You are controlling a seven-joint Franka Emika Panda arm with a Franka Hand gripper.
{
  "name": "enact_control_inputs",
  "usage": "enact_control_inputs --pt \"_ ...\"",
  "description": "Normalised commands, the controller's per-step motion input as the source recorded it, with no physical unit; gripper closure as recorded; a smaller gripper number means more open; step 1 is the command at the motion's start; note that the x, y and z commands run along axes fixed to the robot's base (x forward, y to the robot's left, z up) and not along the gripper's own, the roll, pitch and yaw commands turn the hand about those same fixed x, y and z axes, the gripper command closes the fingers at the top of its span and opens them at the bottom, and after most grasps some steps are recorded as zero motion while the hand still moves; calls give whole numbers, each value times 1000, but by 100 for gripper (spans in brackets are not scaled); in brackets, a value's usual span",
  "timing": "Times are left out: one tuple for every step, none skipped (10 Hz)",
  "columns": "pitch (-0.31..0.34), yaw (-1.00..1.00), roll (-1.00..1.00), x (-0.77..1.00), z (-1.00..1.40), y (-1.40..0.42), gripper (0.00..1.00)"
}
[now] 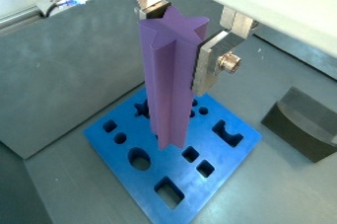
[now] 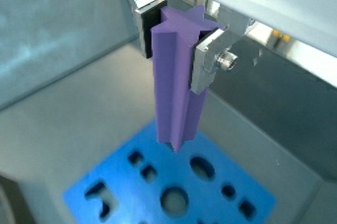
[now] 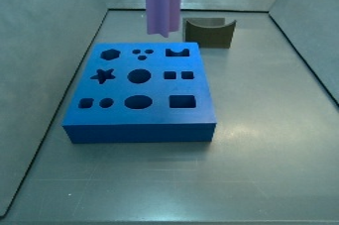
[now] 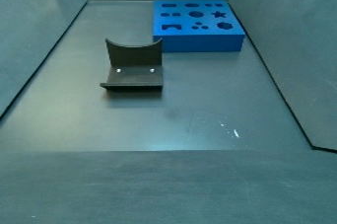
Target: Insert the star object.
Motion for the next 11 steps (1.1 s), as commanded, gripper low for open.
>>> enact_control_inputs --pt "-127 0 -3 -1000 -1000 657 100" --pt "-47 -31 3 -966 -711 691 100" --pt "-6 -54 14 -931 -543 654 100" --pt "-69 -111 0 -1000 -497 466 100" --pt "-181 -489 -136 -646 -377 0 100" --pt "-364 -123 -101 -560 -134 -143 100" --pt "-364 0 -119 -683 -111 -163 100" --pt "-343 0 -181 -717 -60 -160 100" --pt "-289 0 -167 -694 -37 -131 100" --pt "-170 0 -81 -414 -183 -89 100" --pt "-61 40 -13 -211 -337 0 100"
